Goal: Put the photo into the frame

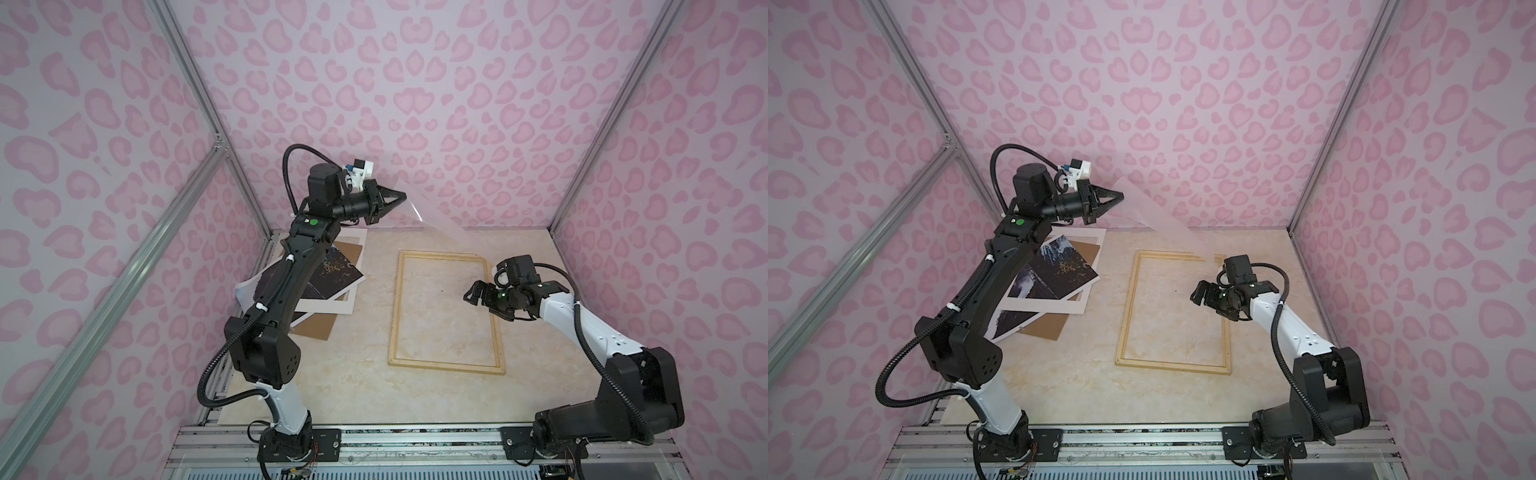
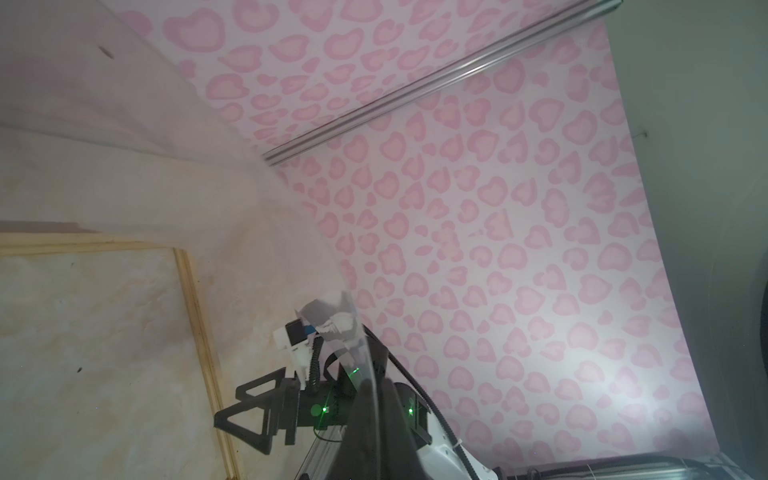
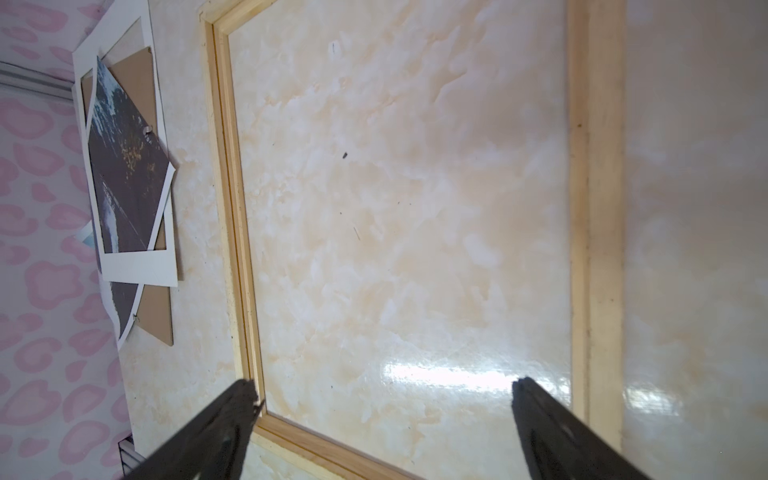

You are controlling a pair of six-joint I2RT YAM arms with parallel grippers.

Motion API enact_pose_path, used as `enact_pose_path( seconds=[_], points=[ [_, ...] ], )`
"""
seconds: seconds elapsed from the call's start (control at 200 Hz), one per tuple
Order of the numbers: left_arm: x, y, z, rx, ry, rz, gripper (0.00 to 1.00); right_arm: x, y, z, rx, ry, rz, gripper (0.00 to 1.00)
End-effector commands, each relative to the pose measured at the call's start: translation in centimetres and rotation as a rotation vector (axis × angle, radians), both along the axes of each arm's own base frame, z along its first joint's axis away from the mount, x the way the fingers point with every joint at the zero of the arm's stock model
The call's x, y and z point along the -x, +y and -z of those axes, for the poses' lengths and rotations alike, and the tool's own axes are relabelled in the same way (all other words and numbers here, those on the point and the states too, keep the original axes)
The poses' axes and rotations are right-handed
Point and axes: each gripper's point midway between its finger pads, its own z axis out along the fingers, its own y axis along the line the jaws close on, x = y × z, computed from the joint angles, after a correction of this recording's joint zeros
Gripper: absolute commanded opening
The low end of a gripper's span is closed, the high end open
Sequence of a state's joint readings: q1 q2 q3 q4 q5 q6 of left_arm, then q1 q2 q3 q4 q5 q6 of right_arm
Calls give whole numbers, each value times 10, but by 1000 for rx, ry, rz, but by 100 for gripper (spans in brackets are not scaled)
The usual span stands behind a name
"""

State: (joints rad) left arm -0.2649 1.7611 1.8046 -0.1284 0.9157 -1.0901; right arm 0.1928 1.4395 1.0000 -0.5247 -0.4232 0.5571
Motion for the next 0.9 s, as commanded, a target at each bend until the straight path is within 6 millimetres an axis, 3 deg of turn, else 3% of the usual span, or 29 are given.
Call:
enact_pose_path(
  seconds=[0.0, 0.2, 0.28, 0.38, 0.585, 0.7, 0.79, 0.9],
  points=[
    [11, 25, 51, -41, 73, -30, 7, 6, -4, 10, -9, 26, -3, 99],
    [53, 68, 193, -148, 357, -87, 5, 11, -12, 19, 19, 28, 30, 99],
    [71, 86, 233, -222, 433, -107, 4, 15, -14, 22, 24, 31, 30, 98],
    [90, 108, 270, -347, 497, -135, 4, 11, -4, 21, -18, 2, -5, 99],
    [108, 149, 319, -508, 588, -234, 4, -17, 37, 19, -150, -47, -112, 99],
    [112, 157, 333, -543, 613, -259, 4, -31, 66, 29, -194, -40, -170, 98],
    [112, 170, 342, -588, 621, -302, 4, -37, 80, 44, -213, -14, -184, 98],
    [113, 172, 348, -600, 628, -295, 4, -43, 92, 56, -258, -5, -179, 98]
  ],
)
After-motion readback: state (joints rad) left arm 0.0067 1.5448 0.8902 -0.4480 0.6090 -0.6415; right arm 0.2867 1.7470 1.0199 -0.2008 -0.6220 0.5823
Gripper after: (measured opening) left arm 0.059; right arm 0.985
